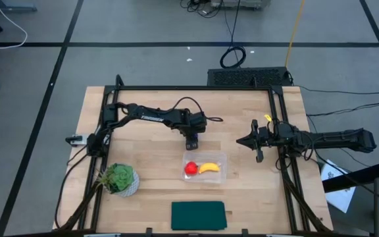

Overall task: Pick and placing Produce into tupperware
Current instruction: Put the grapes into the transparent bin

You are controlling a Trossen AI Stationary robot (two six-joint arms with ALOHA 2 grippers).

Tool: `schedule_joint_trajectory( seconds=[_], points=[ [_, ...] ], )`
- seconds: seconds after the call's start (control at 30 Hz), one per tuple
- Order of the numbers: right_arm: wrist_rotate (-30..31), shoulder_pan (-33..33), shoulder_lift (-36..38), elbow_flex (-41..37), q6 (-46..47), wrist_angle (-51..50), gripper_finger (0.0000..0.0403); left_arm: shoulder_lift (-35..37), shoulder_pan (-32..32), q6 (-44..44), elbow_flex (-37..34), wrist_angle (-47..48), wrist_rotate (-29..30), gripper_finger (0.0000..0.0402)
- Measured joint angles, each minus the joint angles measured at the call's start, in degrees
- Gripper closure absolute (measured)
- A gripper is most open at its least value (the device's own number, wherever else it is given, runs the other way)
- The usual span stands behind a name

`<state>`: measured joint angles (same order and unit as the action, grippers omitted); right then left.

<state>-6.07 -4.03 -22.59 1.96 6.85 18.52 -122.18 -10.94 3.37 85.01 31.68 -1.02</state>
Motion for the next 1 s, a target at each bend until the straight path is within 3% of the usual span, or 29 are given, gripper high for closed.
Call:
schedule_joint_trajectory(
  seconds=[0.47, 1.0],
  points=[
    [0.0, -0.01, -0.04, 0.0, 0.0, -0.21, 0.0403, 3.02, -0.02, 3.11, 2.75, 5.97, 4.58, 0.0176],
    [0.0, 0.0, -0.29, 0.0, 0.0, 0.01, 0.0403, 9.37, 0.86, 9.39, 3.3, 5.37, 3.02, 0.0174]
  ],
)
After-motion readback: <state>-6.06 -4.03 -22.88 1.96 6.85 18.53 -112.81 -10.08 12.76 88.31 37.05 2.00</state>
